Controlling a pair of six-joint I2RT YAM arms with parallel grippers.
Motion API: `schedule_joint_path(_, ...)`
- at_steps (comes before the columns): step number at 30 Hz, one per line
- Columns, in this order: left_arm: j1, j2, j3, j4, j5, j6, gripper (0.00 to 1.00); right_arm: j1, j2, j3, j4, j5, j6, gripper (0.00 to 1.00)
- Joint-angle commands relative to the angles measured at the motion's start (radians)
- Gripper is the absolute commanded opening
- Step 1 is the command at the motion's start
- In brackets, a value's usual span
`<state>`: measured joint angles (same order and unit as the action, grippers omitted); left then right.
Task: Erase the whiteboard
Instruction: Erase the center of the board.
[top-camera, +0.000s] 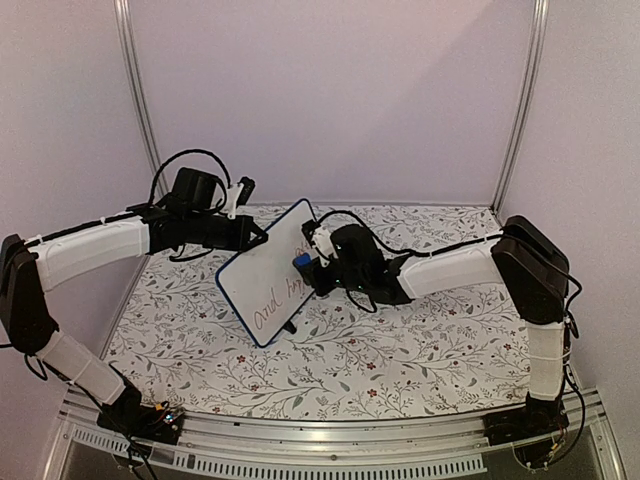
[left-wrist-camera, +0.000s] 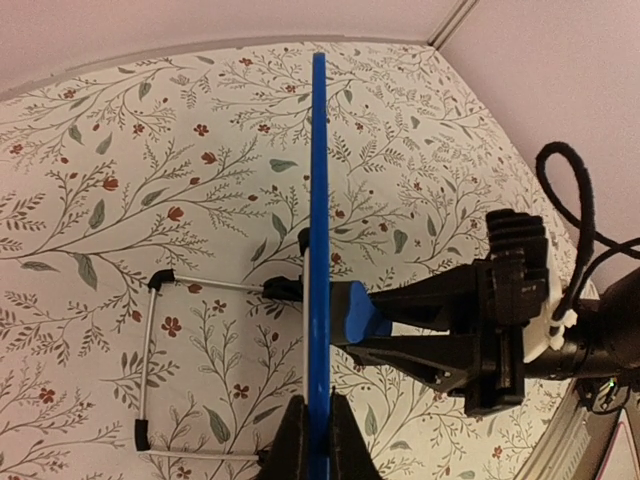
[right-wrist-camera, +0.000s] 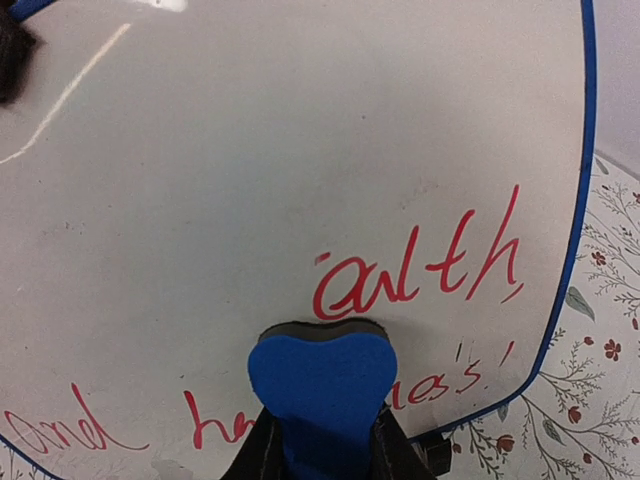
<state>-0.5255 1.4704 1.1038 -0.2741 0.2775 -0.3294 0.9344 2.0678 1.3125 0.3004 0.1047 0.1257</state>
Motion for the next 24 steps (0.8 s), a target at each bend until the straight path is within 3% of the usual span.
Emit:
schedule_joint_path(1,-0.027,0.030,-0.021,-0.024,0.041,-0.001,0.00,-0.016,-0.015,0.064,0.027,0.020,-0.029,0.17)
schedule_joint_path(24,-0.027,0.033,-0.021,-0.024,0.040,-0.001,0.00,-0.031,-0.034,0.073,0.048,0.010,-0.054,0.17)
